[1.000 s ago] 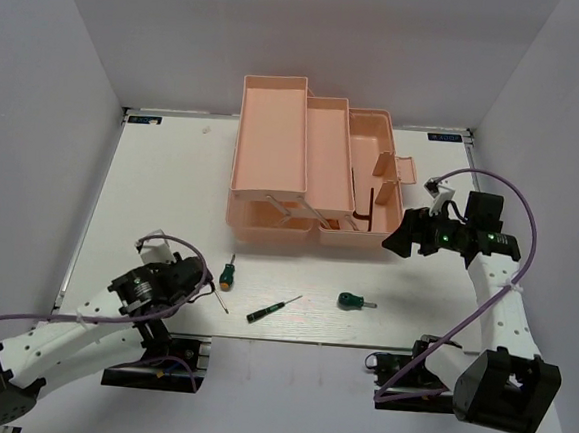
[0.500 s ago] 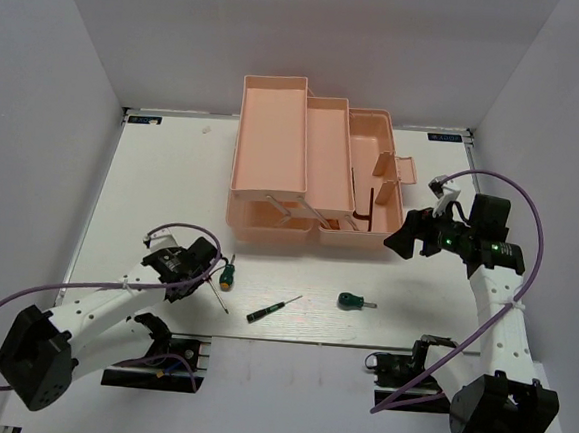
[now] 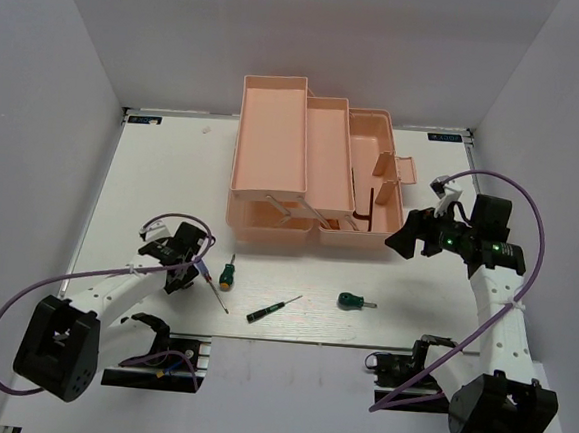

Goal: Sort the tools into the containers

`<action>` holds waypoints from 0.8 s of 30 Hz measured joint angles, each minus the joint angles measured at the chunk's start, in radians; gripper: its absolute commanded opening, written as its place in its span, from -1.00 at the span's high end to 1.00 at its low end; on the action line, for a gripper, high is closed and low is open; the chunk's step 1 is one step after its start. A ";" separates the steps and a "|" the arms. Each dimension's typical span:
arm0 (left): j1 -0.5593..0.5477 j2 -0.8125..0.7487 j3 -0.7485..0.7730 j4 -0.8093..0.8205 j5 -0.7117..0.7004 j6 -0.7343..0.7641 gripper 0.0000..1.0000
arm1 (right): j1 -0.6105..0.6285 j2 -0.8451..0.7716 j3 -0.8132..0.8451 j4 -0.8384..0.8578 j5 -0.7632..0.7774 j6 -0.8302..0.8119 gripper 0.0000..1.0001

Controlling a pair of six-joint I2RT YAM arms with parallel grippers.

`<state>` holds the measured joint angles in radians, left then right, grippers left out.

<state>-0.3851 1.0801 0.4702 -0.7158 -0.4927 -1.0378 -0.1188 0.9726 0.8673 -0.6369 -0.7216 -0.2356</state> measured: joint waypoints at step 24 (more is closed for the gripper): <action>0.094 -0.080 -0.003 0.013 0.131 0.092 1.00 | -0.050 -0.018 0.000 -0.001 -0.027 0.012 -0.81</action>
<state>-0.2909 0.9997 0.4671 -0.7025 -0.3614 -0.9455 -0.1684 0.9546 0.8673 -0.6376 -0.7490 -0.2234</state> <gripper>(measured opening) 0.015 0.902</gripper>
